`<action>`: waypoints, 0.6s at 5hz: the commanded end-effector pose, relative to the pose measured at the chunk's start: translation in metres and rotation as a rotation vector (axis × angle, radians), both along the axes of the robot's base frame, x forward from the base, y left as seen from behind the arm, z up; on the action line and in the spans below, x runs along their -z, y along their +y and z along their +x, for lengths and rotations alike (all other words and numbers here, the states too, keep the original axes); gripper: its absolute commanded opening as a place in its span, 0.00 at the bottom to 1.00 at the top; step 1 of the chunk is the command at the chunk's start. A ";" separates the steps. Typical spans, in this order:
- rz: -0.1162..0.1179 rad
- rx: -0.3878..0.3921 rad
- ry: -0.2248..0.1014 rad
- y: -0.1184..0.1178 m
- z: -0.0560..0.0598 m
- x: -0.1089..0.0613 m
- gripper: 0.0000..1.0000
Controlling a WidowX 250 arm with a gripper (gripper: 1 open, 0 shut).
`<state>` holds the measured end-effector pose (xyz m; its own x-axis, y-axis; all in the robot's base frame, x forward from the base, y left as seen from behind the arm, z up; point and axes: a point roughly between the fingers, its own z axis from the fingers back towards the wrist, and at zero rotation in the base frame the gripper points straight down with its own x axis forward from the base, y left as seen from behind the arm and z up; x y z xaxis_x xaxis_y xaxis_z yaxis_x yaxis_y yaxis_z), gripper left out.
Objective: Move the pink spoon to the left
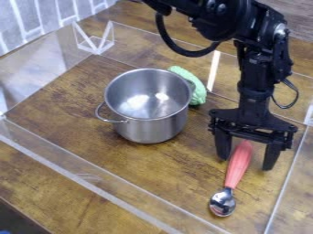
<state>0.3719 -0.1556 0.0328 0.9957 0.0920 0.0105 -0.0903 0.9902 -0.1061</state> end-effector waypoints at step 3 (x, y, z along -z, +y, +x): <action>-0.032 -0.048 -0.069 0.006 0.026 -0.019 1.00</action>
